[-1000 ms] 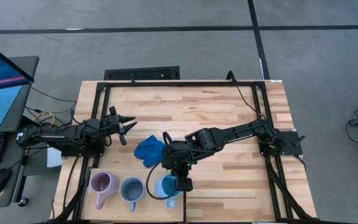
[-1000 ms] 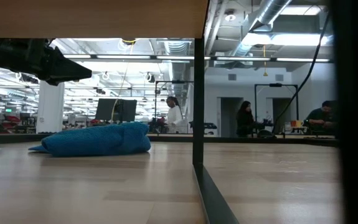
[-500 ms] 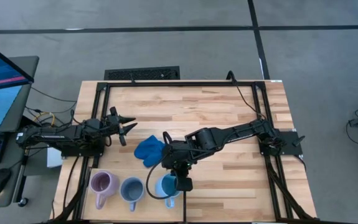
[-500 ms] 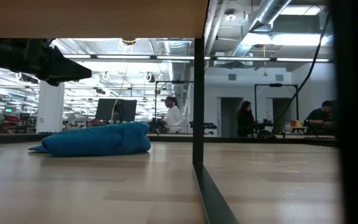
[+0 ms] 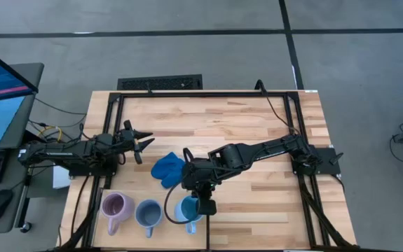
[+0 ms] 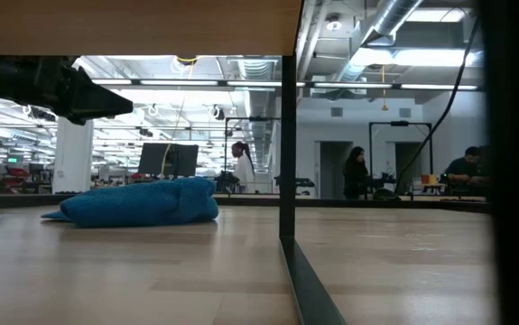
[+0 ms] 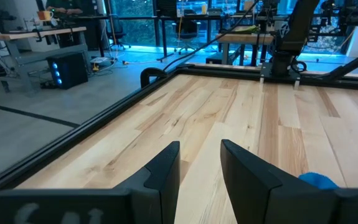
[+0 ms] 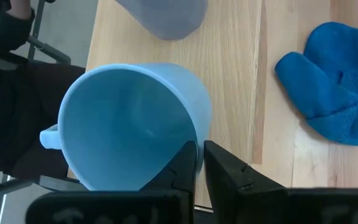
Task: Stack small to large cups/mugs on shelf
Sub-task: Put the light blue cup on the shelf
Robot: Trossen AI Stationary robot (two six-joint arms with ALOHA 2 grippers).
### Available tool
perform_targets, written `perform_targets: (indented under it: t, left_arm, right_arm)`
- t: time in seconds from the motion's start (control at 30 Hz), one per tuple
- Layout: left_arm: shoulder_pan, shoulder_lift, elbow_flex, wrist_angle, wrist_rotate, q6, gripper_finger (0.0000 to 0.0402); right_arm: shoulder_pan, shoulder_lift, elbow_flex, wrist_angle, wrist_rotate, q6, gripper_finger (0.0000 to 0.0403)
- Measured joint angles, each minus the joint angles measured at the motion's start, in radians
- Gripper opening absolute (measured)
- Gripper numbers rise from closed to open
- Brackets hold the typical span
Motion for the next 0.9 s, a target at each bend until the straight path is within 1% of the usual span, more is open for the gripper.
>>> perform_targets:
  t: [0.33, 0.43, 0.73, 0.9]
  left_arm:
    - [0.000, 0.000, 0.000, 0.000, 0.000, 0.000, 0.0108]
    - [0.000, 0.000, 0.000, 0.000, 0.000, 0.000, 0.0108]
    - [0.000, 0.000, 0.000, -0.001, 0.008, 0.000, 0.0108]
    - [0.000, 0.000, 0.000, -0.001, 0.008, 0.000, 0.0108]
  right_arm:
    - [0.000, 0.000, 0.000, 0.008, 0.001, -0.008, 0.0053]
    - [0.000, 0.000, 0.000, 0.016, 0.001, -0.008, 0.0058]
    - [0.000, 0.000, 0.000, 0.025, 0.001, -0.008, 0.0120]
    - [0.000, 0.000, 0.000, 0.023, 0.000, -0.008, 0.0146]
